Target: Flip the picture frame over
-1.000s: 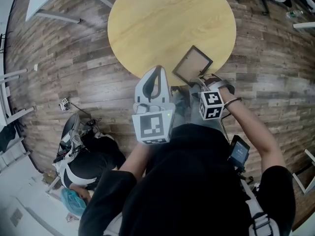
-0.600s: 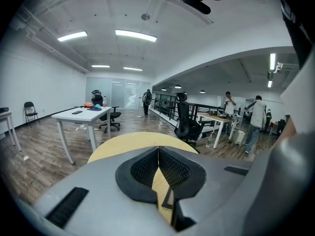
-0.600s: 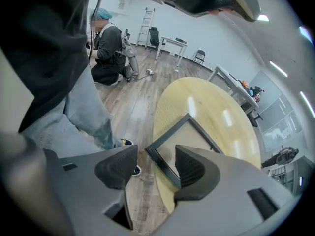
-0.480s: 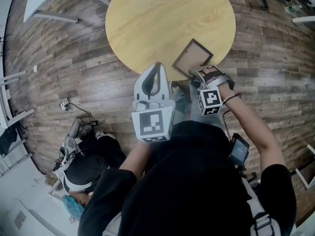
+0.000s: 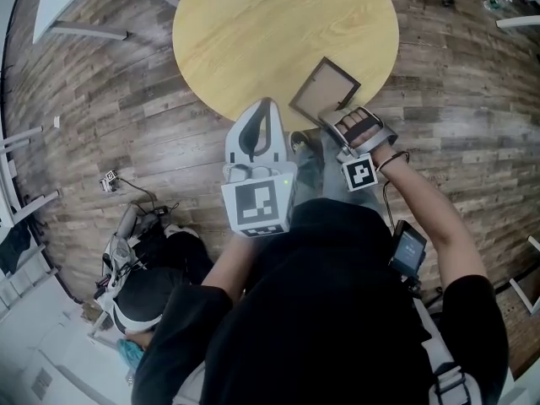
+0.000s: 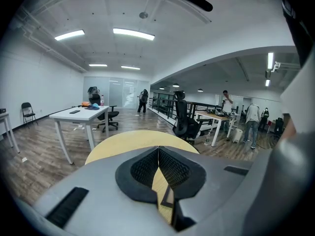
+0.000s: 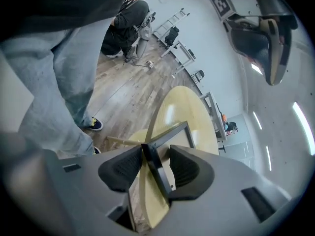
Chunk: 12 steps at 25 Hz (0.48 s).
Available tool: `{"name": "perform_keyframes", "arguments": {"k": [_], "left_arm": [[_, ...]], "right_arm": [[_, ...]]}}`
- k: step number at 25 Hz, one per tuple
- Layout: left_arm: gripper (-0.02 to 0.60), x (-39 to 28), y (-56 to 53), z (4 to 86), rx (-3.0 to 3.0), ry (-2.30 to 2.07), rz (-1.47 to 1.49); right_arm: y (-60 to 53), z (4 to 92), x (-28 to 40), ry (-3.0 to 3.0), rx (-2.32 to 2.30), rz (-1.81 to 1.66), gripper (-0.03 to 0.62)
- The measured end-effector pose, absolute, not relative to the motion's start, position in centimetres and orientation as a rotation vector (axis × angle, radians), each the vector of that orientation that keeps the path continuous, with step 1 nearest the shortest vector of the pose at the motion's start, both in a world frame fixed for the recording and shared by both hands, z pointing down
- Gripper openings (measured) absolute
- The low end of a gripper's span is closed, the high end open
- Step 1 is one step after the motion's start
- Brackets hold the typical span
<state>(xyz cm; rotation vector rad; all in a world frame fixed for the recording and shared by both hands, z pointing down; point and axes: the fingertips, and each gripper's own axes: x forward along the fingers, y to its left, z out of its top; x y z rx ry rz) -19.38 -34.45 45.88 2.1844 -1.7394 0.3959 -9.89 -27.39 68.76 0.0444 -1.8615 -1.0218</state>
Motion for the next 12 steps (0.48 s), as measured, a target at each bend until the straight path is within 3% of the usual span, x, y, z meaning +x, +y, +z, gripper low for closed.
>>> {"name": "perform_keyframes", "arguments": {"k": [12], "left_arm": [[0.023,-19.0,-34.9,45.7,2.196,-1.764,0.387]], "right_arm": [[-27.3,63.7,-10.2,-2.01,0.045,-1.028,0.103]]}}
